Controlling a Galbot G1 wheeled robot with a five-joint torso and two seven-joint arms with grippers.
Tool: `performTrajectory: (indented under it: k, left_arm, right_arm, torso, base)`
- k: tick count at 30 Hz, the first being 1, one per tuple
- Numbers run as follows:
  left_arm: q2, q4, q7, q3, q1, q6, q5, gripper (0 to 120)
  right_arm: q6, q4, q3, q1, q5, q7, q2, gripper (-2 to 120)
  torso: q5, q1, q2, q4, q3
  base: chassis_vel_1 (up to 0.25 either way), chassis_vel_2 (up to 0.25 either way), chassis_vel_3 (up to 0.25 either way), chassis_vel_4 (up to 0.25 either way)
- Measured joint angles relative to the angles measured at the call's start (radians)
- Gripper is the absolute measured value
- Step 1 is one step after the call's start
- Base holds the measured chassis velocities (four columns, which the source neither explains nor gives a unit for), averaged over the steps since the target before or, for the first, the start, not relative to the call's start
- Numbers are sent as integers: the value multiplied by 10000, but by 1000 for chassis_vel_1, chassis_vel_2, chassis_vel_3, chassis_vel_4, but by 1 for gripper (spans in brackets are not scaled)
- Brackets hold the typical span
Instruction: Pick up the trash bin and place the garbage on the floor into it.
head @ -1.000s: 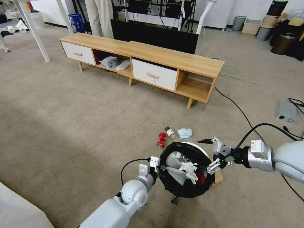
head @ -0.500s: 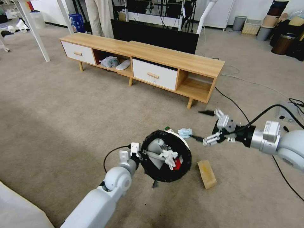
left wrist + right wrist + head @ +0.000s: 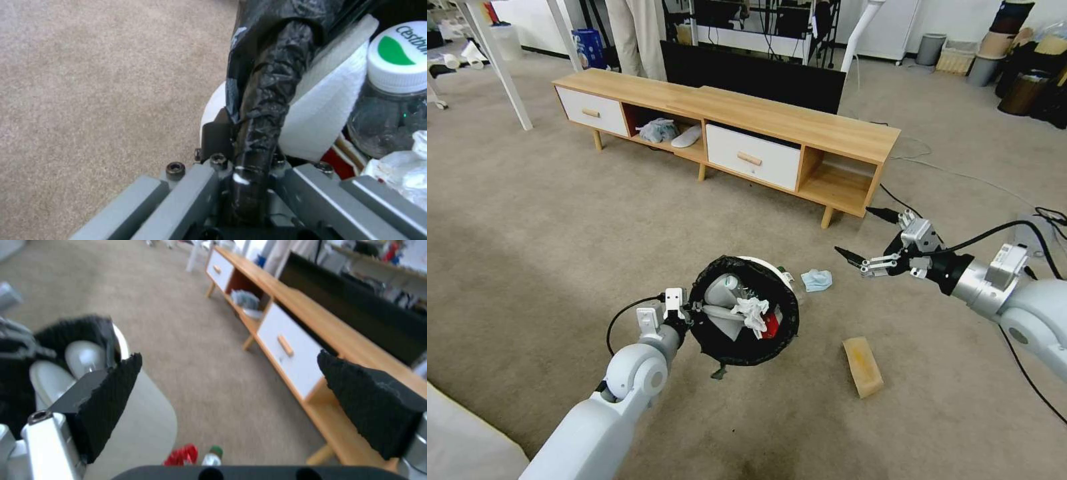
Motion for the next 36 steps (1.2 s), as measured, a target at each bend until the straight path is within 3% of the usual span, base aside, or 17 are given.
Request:
performTrajectory:
  k: [7,13,15,16,17,18,25,36]
  left_arm:
    - [70,-181,-51,-123,10,3,-64,0]
    - [183,-423,-81,-294,72,20,-93,0]
    - [240,-445,-82,-379,70,37,-105,0]
    - [240,-445,-82,-379,70,37,-105,0]
    - [281,-466,-83,-452,66,43,-145,0]
    - [295,-482,-83,-482,67,44,-160,0]
    - [338,-599,-84,-556,87,46,-221,0]
    - [283,-604,-84,-559,91,47,-238,0]
  right_arm:
    - [-458,-348,-206,-506,-365,753,358,100]
    - [-1858,-355,-537,-1009,-404,2137,537,100]
    - [-3146,-134,-727,-1255,60,3322,703,100]
    - [-3146,-134,-727,-1255,60,3322,703,100]
    - [-4152,-2,-891,-1328,548,4191,880,100]
    - [-4545,-4,-968,-1349,750,4483,969,100]
    - [-5522,-751,-1295,-1317,888,4814,1548,100]
    - [-5448,-1906,-1644,-1261,296,4541,2060,100]
  torso:
    - [0,0,1,0,0]
    - [0,0,1,1,0]
    - [0,0,1,-1,0]
    - [0,0,1,-1,0]
    - [0,0,2,0,-1]
    - [0,-1,1,1,0]
    - [1,-1,2,1,0]
    - [2,-1,1,1,0]
  base:
    - [0,0,0,0]
    - [0,0,0,0]
    - [0,0,0,0]
    - [0,0,0,0]
    - [0,0,0,0]
    - [0,0,0,0]
    - [0,0,0,0]
    - [0,0,0,0]
